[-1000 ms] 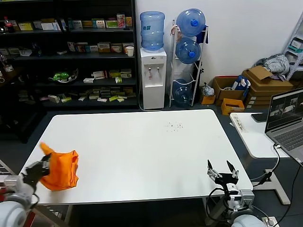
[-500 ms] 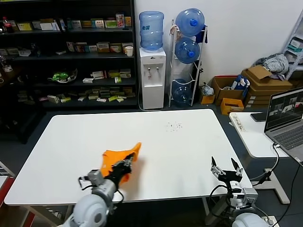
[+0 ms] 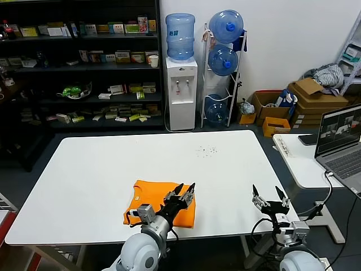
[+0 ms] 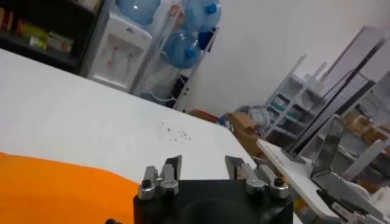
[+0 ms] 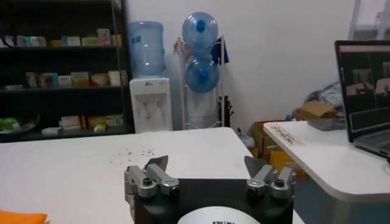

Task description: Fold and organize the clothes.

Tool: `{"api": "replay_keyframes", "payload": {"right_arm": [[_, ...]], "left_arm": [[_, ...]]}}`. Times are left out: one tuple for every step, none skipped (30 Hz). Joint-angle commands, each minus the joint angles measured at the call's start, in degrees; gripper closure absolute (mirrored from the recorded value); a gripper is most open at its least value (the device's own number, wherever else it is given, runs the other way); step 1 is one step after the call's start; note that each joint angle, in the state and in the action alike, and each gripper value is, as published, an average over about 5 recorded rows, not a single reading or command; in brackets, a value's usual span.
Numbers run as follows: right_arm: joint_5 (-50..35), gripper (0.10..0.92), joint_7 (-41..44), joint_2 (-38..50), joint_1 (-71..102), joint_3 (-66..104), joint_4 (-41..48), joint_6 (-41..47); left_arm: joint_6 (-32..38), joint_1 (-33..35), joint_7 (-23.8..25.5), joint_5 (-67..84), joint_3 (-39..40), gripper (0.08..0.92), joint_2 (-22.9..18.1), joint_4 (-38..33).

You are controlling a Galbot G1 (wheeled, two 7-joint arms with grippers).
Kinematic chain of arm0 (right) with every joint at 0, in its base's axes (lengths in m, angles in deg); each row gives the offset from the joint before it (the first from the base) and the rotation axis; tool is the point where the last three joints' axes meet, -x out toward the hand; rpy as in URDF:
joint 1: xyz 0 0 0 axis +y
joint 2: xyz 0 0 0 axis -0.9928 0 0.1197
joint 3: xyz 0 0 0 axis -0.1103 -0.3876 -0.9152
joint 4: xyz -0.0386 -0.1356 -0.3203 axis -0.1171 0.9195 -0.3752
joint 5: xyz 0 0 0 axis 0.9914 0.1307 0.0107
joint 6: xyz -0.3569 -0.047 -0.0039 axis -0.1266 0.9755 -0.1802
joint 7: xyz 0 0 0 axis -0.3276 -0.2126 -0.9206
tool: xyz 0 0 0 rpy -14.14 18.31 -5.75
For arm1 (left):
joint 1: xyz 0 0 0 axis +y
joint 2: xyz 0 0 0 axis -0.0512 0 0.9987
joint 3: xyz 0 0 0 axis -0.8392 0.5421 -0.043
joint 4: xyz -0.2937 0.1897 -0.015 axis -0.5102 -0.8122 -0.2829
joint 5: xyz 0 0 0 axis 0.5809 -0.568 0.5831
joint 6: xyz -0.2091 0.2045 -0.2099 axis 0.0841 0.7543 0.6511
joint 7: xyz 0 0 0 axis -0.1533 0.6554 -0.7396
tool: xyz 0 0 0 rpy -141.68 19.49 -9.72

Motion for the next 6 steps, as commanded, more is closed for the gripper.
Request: {"api": "replay_keyframes", "payload": {"right_arm": [[-0.02, 0.203, 4.66, 0.04, 1.46, 1.56, -0.27, -2.05], [0.16, 0.203, 5.28, -0.05, 1.93, 1.91, -0.34, -2.80], [0.48, 0.203, 6.05, -0.19, 2.51, 2.30, -0.44, -3.85], [0.78, 0.203, 6.78, -0.35, 3.07, 2.68, -0.56, -4.82], [0.96, 0.203, 7.16, -0.43, 3.37, 2.88, -0.61, -5.40], [1.26, 0.203, 7.59, -0.53, 3.70, 3.07, -0.66, -6.05]], "left_arm": [[11.71, 16.88, 15.14, -14.63, -18.67, 0.382, 3.94, -2.64], [14.48, 19.41, 17.31, -15.77, -21.57, 0.356, 4.16, -2.22], [17.47, 22.14, 19.97, -16.62, -24.98, 0.330, 4.14, -1.74], [20.14, 24.47, 22.44, -17.24, -27.87, 0.295, 3.93, -1.28], [21.28, 25.50, 23.45, -17.34, -29.20, 0.280, 3.77, -1.13], [22.37, 26.54, 24.70, -17.47, -30.66, 0.269, 3.51, -0.97]]}}
